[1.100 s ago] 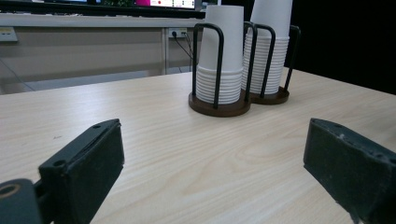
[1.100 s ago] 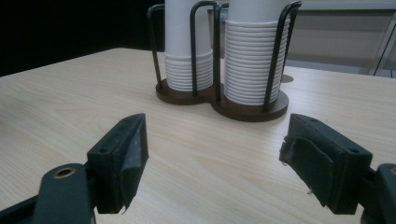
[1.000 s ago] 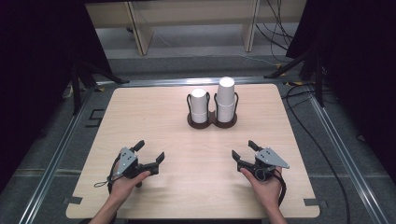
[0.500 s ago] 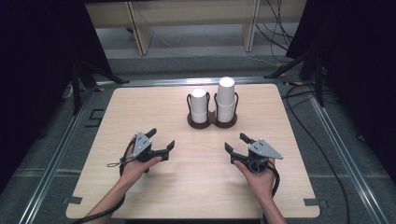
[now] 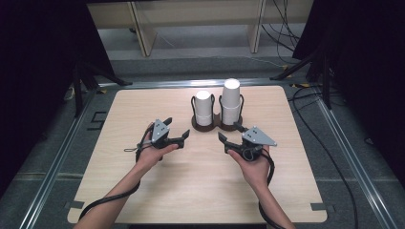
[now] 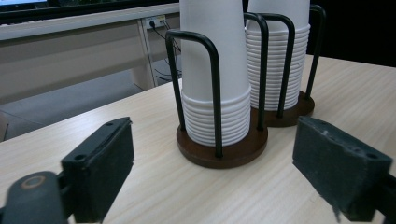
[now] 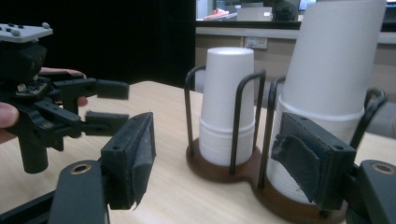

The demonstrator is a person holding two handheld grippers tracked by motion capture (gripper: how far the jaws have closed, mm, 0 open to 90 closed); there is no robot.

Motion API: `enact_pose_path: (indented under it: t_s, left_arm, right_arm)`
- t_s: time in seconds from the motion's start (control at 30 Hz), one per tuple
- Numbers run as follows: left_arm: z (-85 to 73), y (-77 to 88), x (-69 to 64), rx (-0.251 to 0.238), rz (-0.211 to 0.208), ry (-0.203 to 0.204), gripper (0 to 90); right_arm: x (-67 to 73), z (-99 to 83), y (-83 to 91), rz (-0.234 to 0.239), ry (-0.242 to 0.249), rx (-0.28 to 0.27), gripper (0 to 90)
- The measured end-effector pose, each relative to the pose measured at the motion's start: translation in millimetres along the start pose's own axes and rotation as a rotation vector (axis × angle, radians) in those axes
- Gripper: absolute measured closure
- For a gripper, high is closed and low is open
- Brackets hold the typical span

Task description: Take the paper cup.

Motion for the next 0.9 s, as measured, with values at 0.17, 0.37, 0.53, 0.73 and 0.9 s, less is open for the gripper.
enact_pose_path:
  t_s: [0.17, 0.37, 0.53, 0.73, 0.9]
  left_arm:
    - [2.2, -20.4, -5.9, 0.009, -0.013, -0.012, 14.5]
    - [-3.7, -46.9, -15.2, 0.055, -0.031, -0.021, 15.8]
    - [-4.9, -61.8, -16.3, 0.075, -0.029, -0.011, 18.9]
    - [-5.9, -74.1, -17.3, 0.088, -0.031, -0.013, 21.6]
    - [-11.0, -81.0, -20.7, 0.121, -0.029, 0.007, 23.0]
  right_arm:
    - [-2.7, 18.8, -18.4, 0.002, 0.031, 0.007, 30.0]
    - [-4.4, 39.1, -50.7, 0.006, 0.044, 0.005, 31.0]
    - [-11.3, 47.0, -77.9, -0.006, 0.046, 0.008, 31.4]
    - [-28.9, 49.4, -101.7, -0.038, 0.02, 0.025, 31.3]
    - [-39.3, 47.7, -116.8, -0.08, 0.021, 0.062, 31.1]
Point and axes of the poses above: each handheld gripper's, and its own axes: y roughly backward along the jaws, z roughly out of its top, x roughly to its left, the point moved 9 cm from there along -y, roughly forward along the jaws, and after that the axes turned 11 degrees about z, right-handed, at the moved point
